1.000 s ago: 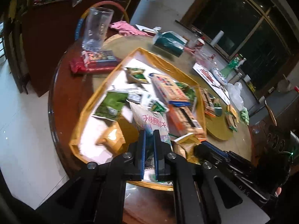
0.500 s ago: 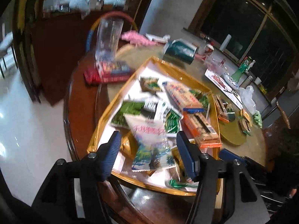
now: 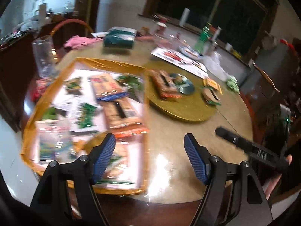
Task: Organize snacks
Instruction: 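Grasp the round cracker pack with green trim using the right tool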
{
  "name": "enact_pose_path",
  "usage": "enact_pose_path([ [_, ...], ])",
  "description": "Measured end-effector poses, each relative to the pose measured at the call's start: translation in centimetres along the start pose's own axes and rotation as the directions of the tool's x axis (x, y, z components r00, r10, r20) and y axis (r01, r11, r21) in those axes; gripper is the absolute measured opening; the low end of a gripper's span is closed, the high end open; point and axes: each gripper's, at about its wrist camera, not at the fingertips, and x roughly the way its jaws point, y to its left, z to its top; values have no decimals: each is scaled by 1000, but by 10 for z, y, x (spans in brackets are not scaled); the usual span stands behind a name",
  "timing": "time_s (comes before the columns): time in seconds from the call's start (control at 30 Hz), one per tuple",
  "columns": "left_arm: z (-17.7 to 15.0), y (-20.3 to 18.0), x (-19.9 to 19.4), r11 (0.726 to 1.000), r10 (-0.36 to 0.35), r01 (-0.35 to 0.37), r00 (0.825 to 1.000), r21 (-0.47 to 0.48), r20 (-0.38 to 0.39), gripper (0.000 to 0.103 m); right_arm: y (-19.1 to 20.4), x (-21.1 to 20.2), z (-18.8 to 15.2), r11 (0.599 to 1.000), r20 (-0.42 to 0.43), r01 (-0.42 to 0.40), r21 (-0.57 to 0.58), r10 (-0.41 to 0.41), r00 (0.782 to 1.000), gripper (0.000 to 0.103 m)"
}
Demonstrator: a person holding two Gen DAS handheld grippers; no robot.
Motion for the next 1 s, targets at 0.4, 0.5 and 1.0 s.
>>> enact_pose_path([
  [0.4, -6, -57, 23, 995, 27, -22, 998, 96, -51, 76, -96, -13, 52, 980, -32, 131, 150, -128, 991, 79],
  [0.5, -7, -60, 23, 995, 31, -26, 998, 100, -50, 76, -109, 2, 76, 970, -44, 207, 127, -203, 978, 79],
  [1.0, -11, -43, 20, 998, 40, -38, 998, 43, -46, 76, -143, 91, 130, 926, -166, 377, 9, -371, 914, 80],
])
